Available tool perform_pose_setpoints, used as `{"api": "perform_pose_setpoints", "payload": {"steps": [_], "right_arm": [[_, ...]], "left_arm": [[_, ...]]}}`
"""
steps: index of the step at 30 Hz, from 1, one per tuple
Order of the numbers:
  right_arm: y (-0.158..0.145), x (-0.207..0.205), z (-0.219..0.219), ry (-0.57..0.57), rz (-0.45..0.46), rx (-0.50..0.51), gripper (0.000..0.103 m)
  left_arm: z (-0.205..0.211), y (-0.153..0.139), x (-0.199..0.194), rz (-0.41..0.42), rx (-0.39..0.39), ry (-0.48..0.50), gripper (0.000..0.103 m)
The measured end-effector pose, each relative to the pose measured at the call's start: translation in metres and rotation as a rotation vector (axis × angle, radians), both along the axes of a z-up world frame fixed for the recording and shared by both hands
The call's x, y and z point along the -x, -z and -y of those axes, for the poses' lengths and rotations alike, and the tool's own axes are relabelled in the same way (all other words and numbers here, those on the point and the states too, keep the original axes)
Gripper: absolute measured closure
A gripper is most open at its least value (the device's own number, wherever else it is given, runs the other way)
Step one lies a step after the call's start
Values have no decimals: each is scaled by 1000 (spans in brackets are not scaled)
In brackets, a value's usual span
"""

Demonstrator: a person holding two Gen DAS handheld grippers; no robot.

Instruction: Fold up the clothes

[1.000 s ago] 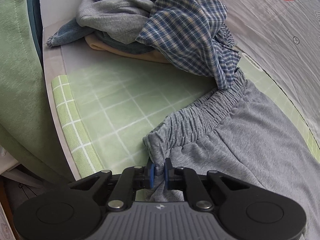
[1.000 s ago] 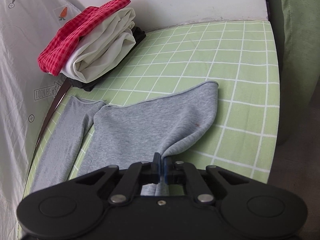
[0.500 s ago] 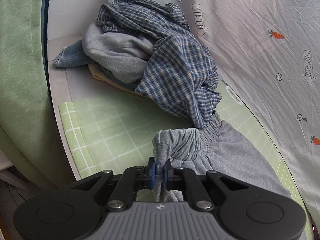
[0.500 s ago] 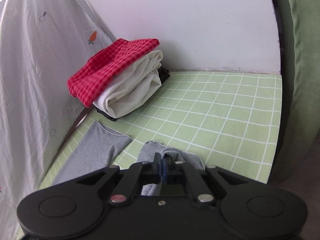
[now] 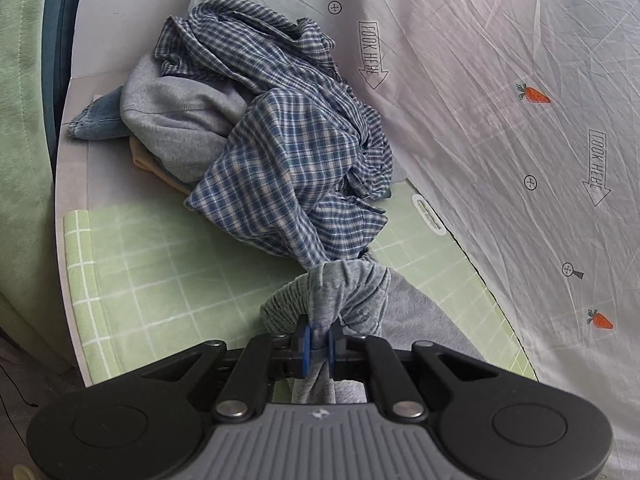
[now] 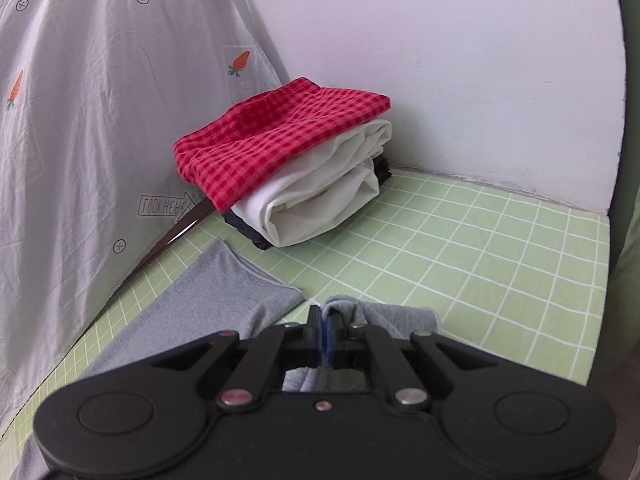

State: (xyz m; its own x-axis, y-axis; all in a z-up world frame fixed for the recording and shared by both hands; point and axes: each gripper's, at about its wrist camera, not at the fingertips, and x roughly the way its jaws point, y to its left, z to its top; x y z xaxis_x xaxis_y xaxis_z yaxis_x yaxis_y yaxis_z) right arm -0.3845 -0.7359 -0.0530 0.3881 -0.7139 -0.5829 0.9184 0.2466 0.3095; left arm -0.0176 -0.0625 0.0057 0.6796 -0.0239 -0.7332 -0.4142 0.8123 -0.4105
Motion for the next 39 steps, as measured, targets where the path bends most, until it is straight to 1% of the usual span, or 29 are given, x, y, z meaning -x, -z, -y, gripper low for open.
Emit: {"api": "perform_pose_setpoints", "payload": {"steps": [3,6,8,11,12,13,14,15,16,17,18,19,21,23,25,27,29,31,33,35,37,38,39], "right_arm": [[0,-42,20,-54,-33,16,101],[-1,-93,46,-120,-75,27,101],[-2,-144,72,-183,-114,44,101],[2,-222,113,-271,-180,67,101],[7,-247,127,-294,-205,72,100],[14,-270,142,-301,-227,60,95],[22,-286,152,-300,-233,32,87],[29,-301,162,-299,-237,1,71],[34,-309,165,-291,-227,-15,64],[38,-311,163,-285,-218,-18,62],[42,-308,156,-282,-222,-15,59],[45,-303,147,-278,-227,-12,52],[56,-283,126,-273,-263,-8,46],[67,-258,107,-247,-305,-22,45],[78,-231,92,-199,-323,-53,43],[86,-207,83,-128,-327,-87,42],[90,-190,79,-68,-299,-118,40],[95,-175,77,-21,-269,-150,34],[100,-171,77,4,-266,-170,33],[102,-170,76,17,-267,-178,33],[103,-171,76,19,-256,-181,33],[103,-172,76,17,-250,-181,34],[103,-173,76,15,-244,-181,40]], "left_arm": [[16,0,-26,1,-13,13,94],[36,2,-66,-7,-20,14,94],[55,6,-99,-7,-35,25,94],[82,20,-156,18,-57,45,94],[91,26,-175,27,-64,52,89],[98,29,-182,24,-72,64,83],[105,33,-186,16,-81,79,81],[112,36,-189,9,-89,94,74],[118,39,-192,1,-98,108,67],[125,43,-196,-6,-107,123,61],[132,46,-199,-14,-115,137,46],[135,49,-192,-17,-127,146,34],[137,55,-169,-46,-125,142,32],[133,64,-147,-101,-81,140,32],[130,75,-125,-162,-43,133,31],[129,88,-108,-222,-18,119,31],[127,101,-94,-275,12,105,31],[126,113,-88,-306,50,91,31],[130,118,-86,-311,46,92,31],[134,120,-86,-308,31,96,26],[138,120,-89,-301,20,102,24],[140,120,-89,-301,12,97,24],[141,120,-89,-301,4,90,26]]}}
